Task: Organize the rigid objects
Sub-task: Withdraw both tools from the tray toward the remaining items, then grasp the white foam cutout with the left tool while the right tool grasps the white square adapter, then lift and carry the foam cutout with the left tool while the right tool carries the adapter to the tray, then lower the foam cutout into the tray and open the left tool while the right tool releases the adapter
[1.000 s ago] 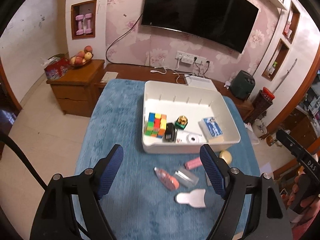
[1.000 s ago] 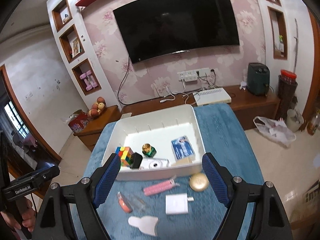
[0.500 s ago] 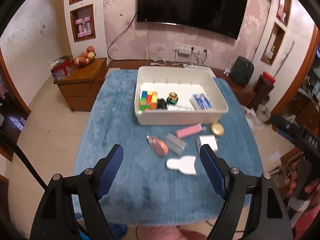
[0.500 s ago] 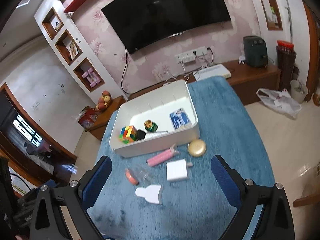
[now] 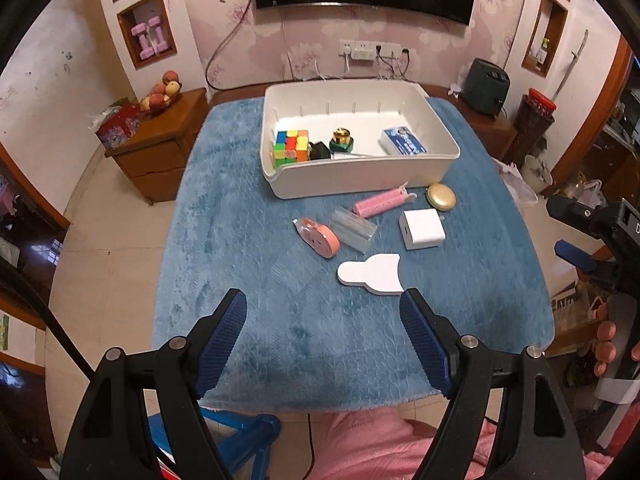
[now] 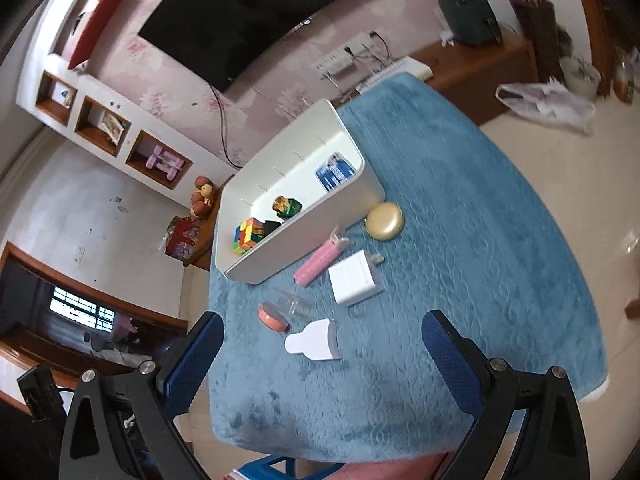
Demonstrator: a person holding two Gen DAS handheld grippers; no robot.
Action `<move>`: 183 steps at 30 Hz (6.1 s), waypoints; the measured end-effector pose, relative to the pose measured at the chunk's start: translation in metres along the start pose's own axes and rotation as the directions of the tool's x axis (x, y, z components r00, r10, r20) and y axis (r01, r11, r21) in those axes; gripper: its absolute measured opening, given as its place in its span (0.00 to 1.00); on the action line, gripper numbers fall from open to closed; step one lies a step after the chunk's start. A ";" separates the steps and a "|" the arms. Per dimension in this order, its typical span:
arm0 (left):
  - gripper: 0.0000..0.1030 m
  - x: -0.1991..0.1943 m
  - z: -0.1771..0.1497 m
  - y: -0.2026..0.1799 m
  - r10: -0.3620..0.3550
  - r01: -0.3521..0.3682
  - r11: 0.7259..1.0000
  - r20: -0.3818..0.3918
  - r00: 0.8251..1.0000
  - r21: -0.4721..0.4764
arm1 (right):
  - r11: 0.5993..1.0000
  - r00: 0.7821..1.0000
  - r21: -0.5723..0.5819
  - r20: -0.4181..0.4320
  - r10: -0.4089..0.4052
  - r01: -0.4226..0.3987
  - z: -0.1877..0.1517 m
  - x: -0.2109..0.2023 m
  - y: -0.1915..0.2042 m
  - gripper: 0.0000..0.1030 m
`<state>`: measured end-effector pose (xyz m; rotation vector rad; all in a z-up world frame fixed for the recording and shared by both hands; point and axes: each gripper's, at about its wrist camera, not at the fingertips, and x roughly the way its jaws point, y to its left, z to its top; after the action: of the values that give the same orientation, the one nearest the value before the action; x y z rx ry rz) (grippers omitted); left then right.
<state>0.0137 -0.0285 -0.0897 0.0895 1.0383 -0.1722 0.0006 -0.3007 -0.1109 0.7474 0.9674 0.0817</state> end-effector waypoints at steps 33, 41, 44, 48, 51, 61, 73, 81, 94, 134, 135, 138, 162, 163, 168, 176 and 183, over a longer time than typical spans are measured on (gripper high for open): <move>0.87 0.209 0.030 -0.035 -0.175 0.163 0.984 -0.609 0.774 -0.075 | 0.970 0.905 -0.129 -0.353 -0.239 0.206 0.036 0.156 -0.012 0.97; 0.87 0.238 0.032 -0.043 -0.152 0.151 0.987 -0.657 0.738 -0.058 | 0.952 0.871 -0.187 -0.391 -0.297 0.240 0.036 0.179 -0.016 0.97; 0.87 0.246 0.034 -0.048 -0.129 0.138 0.990 -0.668 0.733 -0.039 | 0.947 0.859 -0.199 -0.405 -0.312 0.251 0.036 0.184 -0.018 0.97; 0.87 0.256 0.034 -0.052 -0.106 0.123 0.992 -0.693 0.713 -0.026 | 0.942 0.847 -0.205 -0.416 -0.330 0.266 0.036 0.193 -0.018 0.97; 0.88 0.260 0.035 -0.058 -0.095 0.113 0.993 -0.705 0.703 -0.020 | 0.939 0.837 -0.204 -0.429 -0.339 0.276 0.036 0.200 -0.019 0.97; 0.88 0.271 0.039 -0.076 -0.055 0.068 0.998 -0.722 0.690 -0.010 | 0.924 0.823 -0.233 -0.424 -0.377 0.304 0.040 0.213 -0.011 0.91; 0.82 0.265 0.045 -0.048 -0.075 0.063 0.997 -0.721 0.689 -0.043 | 0.936 0.829 -0.241 -0.444 -0.341 0.256 0.026 0.222 0.011 0.61; 0.82 0.258 0.020 -0.019 -0.065 0.029 0.998 -0.755 0.653 -0.061 | 0.944 0.799 -0.186 -0.503 -0.330 0.273 0.016 0.209 -0.003 0.60; 0.82 0.222 -0.020 0.031 -0.065 -0.041 0.992 -0.753 0.655 -0.121 | 0.954 0.765 -0.058 -0.585 -0.271 0.293 -0.023 0.178 -0.021 0.60; 0.82 0.043 0.099 0.056 0.032 -0.037 0.999 -0.349 0.937 -0.007 | 0.999 0.944 0.033 -0.330 -0.019 0.032 0.029 0.092 0.054 0.57; 0.82 0.042 0.106 0.056 0.033 -0.037 0.999 -0.336 0.941 -0.003 | 0.999 0.948 0.026 -0.317 -0.022 0.032 0.036 0.093 0.057 0.57; 0.82 0.047 0.123 0.055 0.031 -0.030 1.000 -0.299 0.954 0.006 | 1.000 0.959 -0.002 -0.283 -0.028 0.029 0.054 0.096 0.065 0.57; 0.82 0.085 0.186 0.021 -0.142 0.123 0.983 0.147 0.979 0.133 | 0.995 0.989 -0.085 -0.139 0.047 -0.059 0.139 0.173 0.064 0.54; 0.82 0.091 0.186 0.020 -0.137 0.117 0.984 0.151 0.979 0.133 | 0.995 0.989 -0.081 -0.142 0.046 -0.058 0.140 0.180 0.062 0.54; 0.82 0.122 0.189 0.023 -0.157 0.149 0.986 0.106 0.982 0.078 | 0.998 0.986 -0.046 -0.160 0.036 -0.044 0.143 0.201 0.051 0.54; 0.82 0.133 0.194 0.028 -0.199 0.197 0.980 0.112 0.974 0.029 | 0.998 0.986 -0.002 -0.154 0.065 -0.066 0.148 0.210 0.039 0.58; 0.82 0.128 0.195 0.032 -0.181 0.182 0.983 0.115 0.977 0.006 | 0.992 0.994 -0.093 -0.072 0.078 -0.084 0.151 0.186 0.054 0.60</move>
<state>0.2483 -0.0403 -0.1017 -0.0196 0.9308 -0.3373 0.2399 -0.2707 -0.1592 0.6990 0.9910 0.2243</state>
